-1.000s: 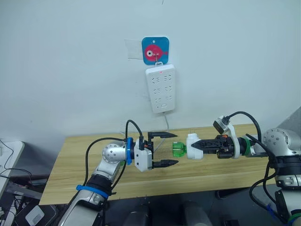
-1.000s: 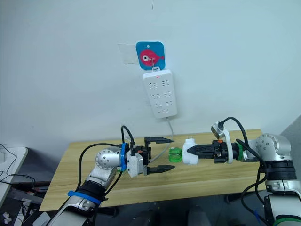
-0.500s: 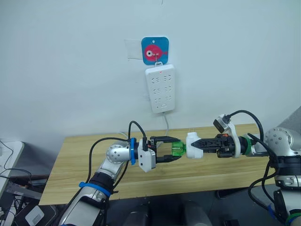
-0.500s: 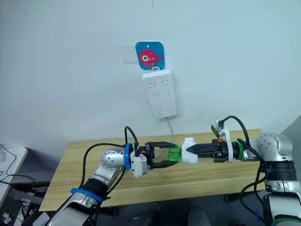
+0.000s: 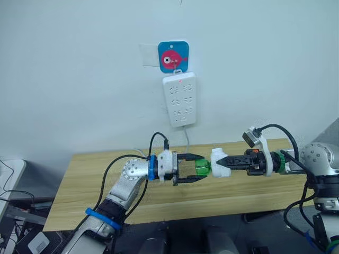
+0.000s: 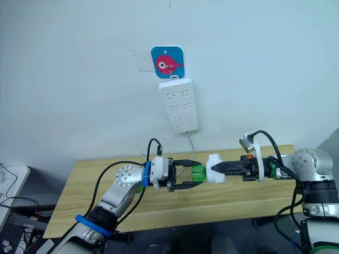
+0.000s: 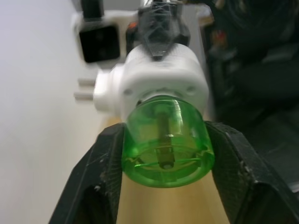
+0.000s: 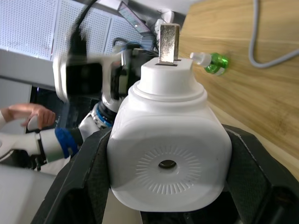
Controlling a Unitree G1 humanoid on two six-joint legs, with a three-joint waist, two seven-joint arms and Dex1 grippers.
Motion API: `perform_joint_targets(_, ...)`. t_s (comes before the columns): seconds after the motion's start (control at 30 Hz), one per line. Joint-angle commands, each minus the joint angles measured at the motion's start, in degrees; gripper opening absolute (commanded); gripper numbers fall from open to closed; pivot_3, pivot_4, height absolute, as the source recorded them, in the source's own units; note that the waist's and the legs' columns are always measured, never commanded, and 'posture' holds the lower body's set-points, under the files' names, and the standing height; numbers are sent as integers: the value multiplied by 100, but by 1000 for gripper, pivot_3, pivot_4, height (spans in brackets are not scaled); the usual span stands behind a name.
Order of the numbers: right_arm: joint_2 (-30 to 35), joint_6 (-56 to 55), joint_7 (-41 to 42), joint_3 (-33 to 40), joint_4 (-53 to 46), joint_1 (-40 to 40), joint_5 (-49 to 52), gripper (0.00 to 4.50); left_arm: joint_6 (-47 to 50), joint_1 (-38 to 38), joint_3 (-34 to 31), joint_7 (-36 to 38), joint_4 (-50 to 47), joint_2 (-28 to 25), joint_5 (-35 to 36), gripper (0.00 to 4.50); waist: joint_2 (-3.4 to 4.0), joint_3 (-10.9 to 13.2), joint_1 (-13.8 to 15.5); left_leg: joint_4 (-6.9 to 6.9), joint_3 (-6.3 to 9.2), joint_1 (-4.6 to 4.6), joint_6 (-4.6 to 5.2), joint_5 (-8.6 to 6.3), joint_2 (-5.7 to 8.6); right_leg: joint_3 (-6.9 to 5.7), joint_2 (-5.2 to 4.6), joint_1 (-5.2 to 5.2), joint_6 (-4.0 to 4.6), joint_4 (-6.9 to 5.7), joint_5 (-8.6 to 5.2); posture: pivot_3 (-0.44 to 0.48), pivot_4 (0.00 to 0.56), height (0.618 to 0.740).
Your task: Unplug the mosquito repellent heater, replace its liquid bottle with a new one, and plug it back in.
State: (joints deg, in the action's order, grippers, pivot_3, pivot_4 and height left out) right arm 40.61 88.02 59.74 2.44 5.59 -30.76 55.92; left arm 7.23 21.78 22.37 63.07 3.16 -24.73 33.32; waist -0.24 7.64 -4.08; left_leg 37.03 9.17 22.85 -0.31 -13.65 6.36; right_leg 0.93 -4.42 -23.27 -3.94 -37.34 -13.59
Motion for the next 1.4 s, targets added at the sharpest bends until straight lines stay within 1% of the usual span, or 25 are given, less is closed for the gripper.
perform_joint_targets(0.03, 206, -53, 346, -231, -273, 77, 99, 2970, 2714, 379, -694, -414, -417, -205, 1705, 2248, 0, 1, -28, 0, 3, 0, 0, 0, -2, 0, 4, 0, -21, -2, -13, -121, 142, 740)
perform_joint_targets(0.1, 221, -31, 405, -244, -339, 58, 148, 2970, 3914, 616, -967, -579, -221, -208, 2431, 2248, -3, 4, -69, 0, 5, -1, 0, 0, -4, -1, 10, 1, -22, -4, -14, -122, 146, 740)
perform_joint_targets(0.17, 186, 51, 379, -197, -435, 21, 250, 2970, 5122, 892, -1361, -972, 276, -65, 3238, 2248, -3, 5, -81, -1, 5, -3, 0, 0, -6, 0, 12, 0, -21, -6, -14, -124, 147, 740)
perform_joint_targets(0.23, 141, 134, 305, -136, -543, 12, 343, 2970, 6021, 1076, -1720, -1396, 808, 104, 3837, 2248, -4, 6, -83, -1, 6, -3, 0, 0, -7, 0, 13, 0, -22, -7, -15, -124, 147, 740)
perform_joint_targets(0.3, 124, 187, 245, -113, -718, 37, 425, 2970, 6700, 1136, -1945, -1632, 1203, 187, 4137, 2248, -4, 6, -85, 0, 7, -3, 0, 0, -7, 1, 13, 0, -21, -8, -15, -132, 148, 740)
perform_joint_targets(0.4, 101, 156, 91, -113, -988, 138, 419, 2970, 7468, 981, -2074, -1810, 1330, 207, 4320, 2248, -4, 6, -84, -1, 6, -2, -2, 0, -8, 5, 13, -4, 1, -8, -5, -143, 150, 740)
perform_joint_targets(0.57, 33, 146, -97, -22, -1162, 211, 470, 2970, 8036, 876, -2447, -2215, 1344, 439, 4553, 2248, -4, 7, -71, -1, 1, -2, -4, 0, -6, 15, 8, -4, 5, -6, -4, -150, 152, 740)
perform_joint_targets(0.7, -26, 216, -218, 104, -1156, 189, 591, 2970, 8178, 791, -2672, -2402, 1204, 583, 4499, 2248, -4, 6, -68, -3, 0, -2, -4, 0, -6, 15, -14, -3, 7, 2, -3, -149, 150, 740)
perform_joint_targets(0.87, 6, 257, -292, 275, -906, 97, 603, 2970, 8290, 725, -2836, -2379, 1084, 508, 4393, 2248, -4, 7, -56, -3, -4, -1, -4, 0, -5, 14, -22, -3, 8, 4, -2, -140, 145, 740)
perform_joint_targets(1.0, 150, 141, -201, 198, -892, 129, 586, 2970, 8353, 639, -2880, -2363, 1018, 461, 4364, 2248, -4, 7, -56, -4, -7, -1, -4, 0, -5, 14, -23, -3, 8, 7, -2, -140, 145, 740)
perform_joint_targets(1.13, 45, 191, -290, 216, -877, 112, 665, 2970, 7971, 481, -2845, -2265, 624, 587, 4228, 2248, -4, 6, -54, -6, -10, -1, -4, -1, -5, 15, -28, -4, 9, 12, -2, -136, 140, 740)
perform_joint_targets(1.2, 31, 179, -288, 178, -901, 132, 672, 2970, 7901, 472, -2840, -2299, 601, 643, 4200, 2976, -4, 6, -47, -5, -11, 0, -5, -1, -4, 14, -30, -4, 10, 12, -1, -136, 140, 740)
perform_joint_targets(1.37, 13, 189, -314, 186, -889, 131, 696, 2970, 7869, 512, -2915, -2327, 662, 704, 4126, 4485, -4, 6, -40, -6, -14, 1, -4, -1, -3, 13, -32, -3, 10, 17, -1, -136, 140, 740)
perform_joint_targets(1.4, 9, 191, -321, 190, -885, 130, 700, 2970, 7879, 514, -2930, -2326, 666, 710, 4116, 4485, -4, 7, -39, -6, -15, 1, -4, -1, -3, 13, -33, -3, 10, 17, -1, -136, 140, 740)
